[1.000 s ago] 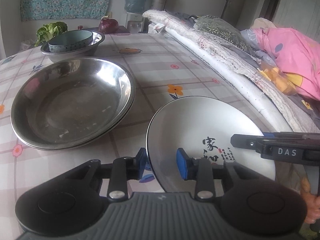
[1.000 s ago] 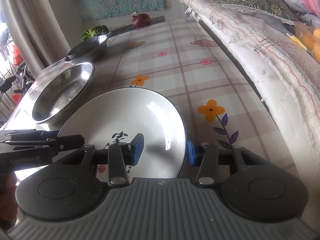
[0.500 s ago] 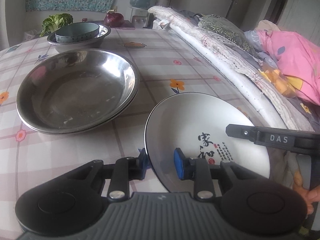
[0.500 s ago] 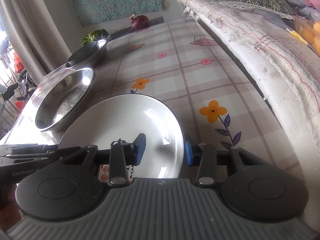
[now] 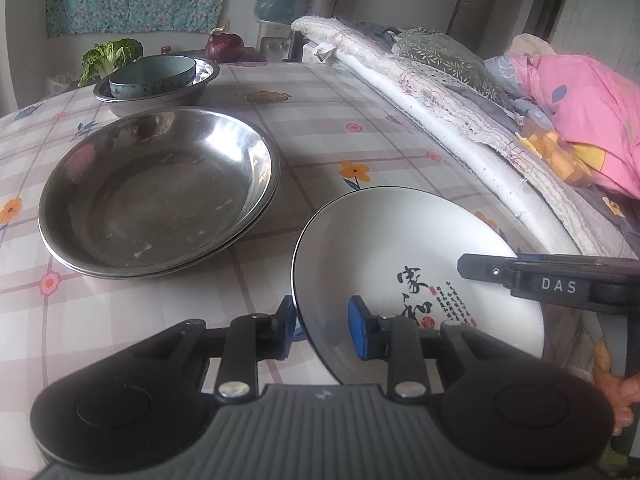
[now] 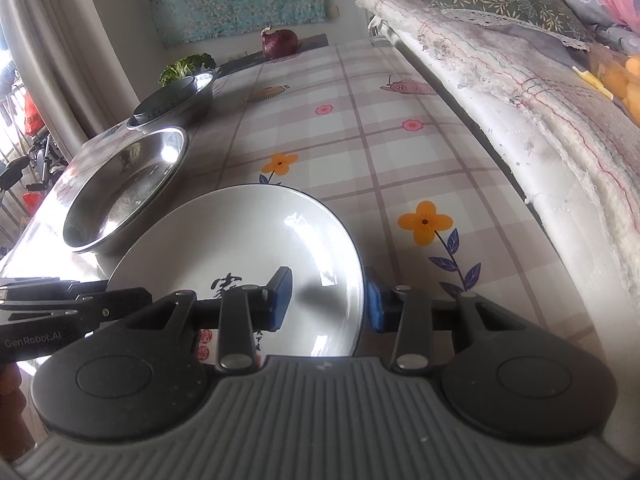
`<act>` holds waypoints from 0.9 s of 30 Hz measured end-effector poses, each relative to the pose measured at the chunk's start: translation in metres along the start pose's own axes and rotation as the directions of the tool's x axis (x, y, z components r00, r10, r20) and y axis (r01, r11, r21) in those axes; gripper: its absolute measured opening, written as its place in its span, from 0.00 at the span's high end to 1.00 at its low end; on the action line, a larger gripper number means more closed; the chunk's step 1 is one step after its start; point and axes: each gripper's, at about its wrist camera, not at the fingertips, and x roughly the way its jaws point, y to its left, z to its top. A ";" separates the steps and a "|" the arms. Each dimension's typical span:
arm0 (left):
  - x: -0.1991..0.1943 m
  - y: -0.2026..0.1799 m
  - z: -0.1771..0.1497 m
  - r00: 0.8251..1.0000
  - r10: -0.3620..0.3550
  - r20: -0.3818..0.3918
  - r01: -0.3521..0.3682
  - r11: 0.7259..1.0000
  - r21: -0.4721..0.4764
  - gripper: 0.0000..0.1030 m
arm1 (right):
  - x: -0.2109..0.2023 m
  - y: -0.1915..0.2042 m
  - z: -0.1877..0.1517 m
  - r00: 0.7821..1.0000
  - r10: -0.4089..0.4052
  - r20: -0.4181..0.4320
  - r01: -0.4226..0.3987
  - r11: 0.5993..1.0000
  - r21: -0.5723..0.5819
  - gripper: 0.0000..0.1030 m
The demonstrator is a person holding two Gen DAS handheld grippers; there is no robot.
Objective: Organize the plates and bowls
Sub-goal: 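Hold the white plate with both tools and carry it over the stainless plates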
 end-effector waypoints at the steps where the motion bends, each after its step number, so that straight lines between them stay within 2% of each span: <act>1: 0.002 0.000 0.000 1.000 0.005 -0.005 -0.005 1.000 0.004 0.73 | -0.001 0.000 -0.001 1.000 -0.002 0.000 0.002 1.000 -0.002 0.64; 9: 0.007 -0.006 0.002 1.000 0.030 -0.003 -0.030 0.999 0.043 0.68 | -0.005 0.007 -0.008 0.999 -0.033 0.005 0.033 0.999 -0.042 0.66; 17: 0.007 -0.013 0.003 0.997 0.074 0.005 -0.074 0.996 0.050 0.68 | -0.007 0.010 -0.011 0.998 -0.055 0.024 0.056 0.996 -0.066 0.68; 27: 0.003 -0.013 0.002 0.997 0.072 -0.021 -0.071 0.997 0.042 0.68 | -0.011 0.014 -0.013 0.997 -0.071 0.016 0.073 0.993 -0.095 0.69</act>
